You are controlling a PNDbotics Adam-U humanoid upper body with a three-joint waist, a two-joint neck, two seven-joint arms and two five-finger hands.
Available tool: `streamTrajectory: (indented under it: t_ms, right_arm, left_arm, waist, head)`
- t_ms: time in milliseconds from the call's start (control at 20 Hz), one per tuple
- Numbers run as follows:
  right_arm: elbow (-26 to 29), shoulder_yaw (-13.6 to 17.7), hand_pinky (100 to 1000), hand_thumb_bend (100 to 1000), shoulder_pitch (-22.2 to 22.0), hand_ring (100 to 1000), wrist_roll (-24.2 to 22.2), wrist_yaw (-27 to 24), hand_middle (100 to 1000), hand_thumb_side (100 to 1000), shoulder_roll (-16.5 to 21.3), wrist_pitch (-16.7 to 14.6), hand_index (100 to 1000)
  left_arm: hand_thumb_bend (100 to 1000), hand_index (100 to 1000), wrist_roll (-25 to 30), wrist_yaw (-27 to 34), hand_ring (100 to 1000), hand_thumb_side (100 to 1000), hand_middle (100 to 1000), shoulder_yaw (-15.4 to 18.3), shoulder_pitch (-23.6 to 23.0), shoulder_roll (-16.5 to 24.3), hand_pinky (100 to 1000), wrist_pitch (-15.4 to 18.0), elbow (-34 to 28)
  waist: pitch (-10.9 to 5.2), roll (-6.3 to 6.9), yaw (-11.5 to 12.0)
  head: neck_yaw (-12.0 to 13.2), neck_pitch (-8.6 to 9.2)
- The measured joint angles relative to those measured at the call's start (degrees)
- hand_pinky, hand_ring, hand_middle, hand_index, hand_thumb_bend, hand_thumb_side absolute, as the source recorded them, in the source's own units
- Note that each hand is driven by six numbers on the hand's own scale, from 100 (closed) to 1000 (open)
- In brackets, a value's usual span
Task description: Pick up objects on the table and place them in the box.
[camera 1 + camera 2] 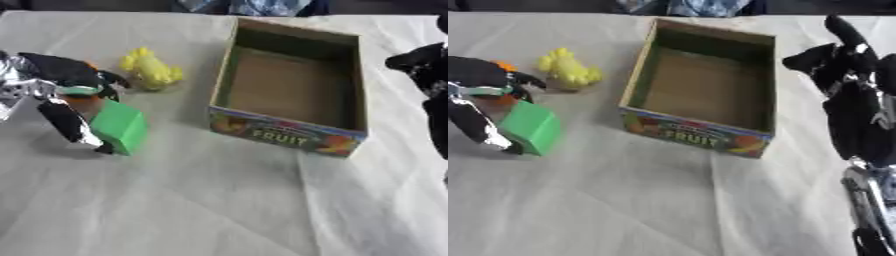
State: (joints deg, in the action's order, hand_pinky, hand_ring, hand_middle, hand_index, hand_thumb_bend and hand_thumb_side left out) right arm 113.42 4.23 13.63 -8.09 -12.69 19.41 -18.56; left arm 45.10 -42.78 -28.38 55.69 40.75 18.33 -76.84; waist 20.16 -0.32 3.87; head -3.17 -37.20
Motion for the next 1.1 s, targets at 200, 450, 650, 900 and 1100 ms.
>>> streamTrajectory:
  t_ms: [200, 450, 650, 900, 1100]
  right_arm:
    - [0.0, 0.0, 797, 360, 0.0, 715, 0.0, 0.0, 613, 1000, 0.0, 0.1, 965]
    - [0.0, 0.0, 797, 360, 0.0, 715, 0.0, 0.0, 612, 1000, -0.1, 0.2, 966]
    - [0.0, 0.0, 797, 361, 0.0, 715, 0.2, 0.0, 611, 1000, -0.1, 0.3, 966]
    - [0.0, 0.0, 797, 363, 0.0, 715, 0.3, 0.0, 611, 1000, -0.1, 0.4, 966]
    - [0.0, 0.0, 797, 363, 0.0, 715, 0.5, 0.0, 610, 1000, -0.2, 0.5, 966]
  left_arm:
    - [585, 715, 0.4, 0.7, 738, 697, 1000, 0.0, 0.2, 0.0, 690, -0.4, -0.4]
    - [494, 575, 0.5, 0.7, 668, 632, 1000, 0.0, 0.2, 0.0, 646, -0.5, -0.3]
    - [353, 492, 0.5, 0.8, 563, 490, 1000, 0.0, 0.2, -0.1, 561, -0.5, -0.2]
    - [241, 460, 0.9, 1.3, 506, 338, 1000, 0.0, 0.2, -0.2, 507, -0.9, 0.1]
    - [151, 431, 1.3, 1.3, 466, 187, 1000, 0.0, 0.2, -0.2, 461, -1.3, 0.1]
  waist:
    - [0.00, 0.03, 0.0]
    - [0.05, 0.01, -0.2]
    - [0.05, 0.00, -0.2]
    - [0.05, -0.01, -0.2]
    - [0.05, -0.01, -0.2]
  head:
    - [0.0, 0.04]
    - [0.0, 0.05]
    - [0.0, 0.05]
    - [0.0, 0.05]
    - [0.0, 0.05]
